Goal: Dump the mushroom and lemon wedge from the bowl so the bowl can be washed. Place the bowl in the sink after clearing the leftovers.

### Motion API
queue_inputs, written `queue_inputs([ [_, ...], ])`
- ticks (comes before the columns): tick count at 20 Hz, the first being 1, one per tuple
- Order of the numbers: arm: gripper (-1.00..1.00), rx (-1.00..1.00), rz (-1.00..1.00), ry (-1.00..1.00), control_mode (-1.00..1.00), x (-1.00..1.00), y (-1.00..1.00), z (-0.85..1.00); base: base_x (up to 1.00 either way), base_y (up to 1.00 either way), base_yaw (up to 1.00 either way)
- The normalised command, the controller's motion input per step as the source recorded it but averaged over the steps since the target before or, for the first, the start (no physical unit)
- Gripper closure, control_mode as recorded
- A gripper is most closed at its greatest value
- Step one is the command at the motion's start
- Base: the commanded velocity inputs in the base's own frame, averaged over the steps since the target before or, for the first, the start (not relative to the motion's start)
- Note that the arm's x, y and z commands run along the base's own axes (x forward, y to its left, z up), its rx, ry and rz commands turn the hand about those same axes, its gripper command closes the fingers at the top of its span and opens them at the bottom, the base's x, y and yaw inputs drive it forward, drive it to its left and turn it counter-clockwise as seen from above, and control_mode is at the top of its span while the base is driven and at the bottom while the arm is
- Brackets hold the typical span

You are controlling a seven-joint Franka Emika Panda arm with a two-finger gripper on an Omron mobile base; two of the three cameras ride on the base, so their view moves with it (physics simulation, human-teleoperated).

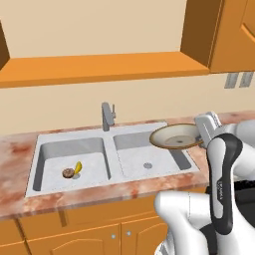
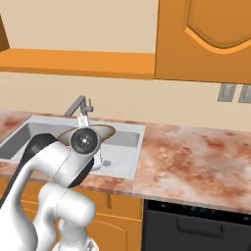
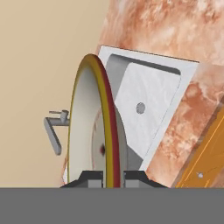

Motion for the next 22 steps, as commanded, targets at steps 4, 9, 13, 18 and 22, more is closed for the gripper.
queue_inputs([
  [4, 1.0, 0.0, 0.0, 0.0, 1.0, 0.0, 0.0, 0.0, 0.2, -0.42, 0.06],
  [9, 1.0, 0.0, 0.0, 0.0, 1.0, 0.0, 0.0, 0.0, 0.19, -0.5, 0.03],
  [13, 1.0, 0.0, 0.0, 0.0, 1.0, 0.0, 0.0, 0.0, 0.48, -0.2, 0.0],
  [18, 1.0, 0.0, 0.0, 0.0, 1.0, 0.0, 0.0, 0.0, 0.51, -0.01, 0.0],
  [22, 1.0, -0.01, 0.01, 0.04, -1.0, 0.46, 0.0, 0.0, 0.0, 0.0, 0.0],
])
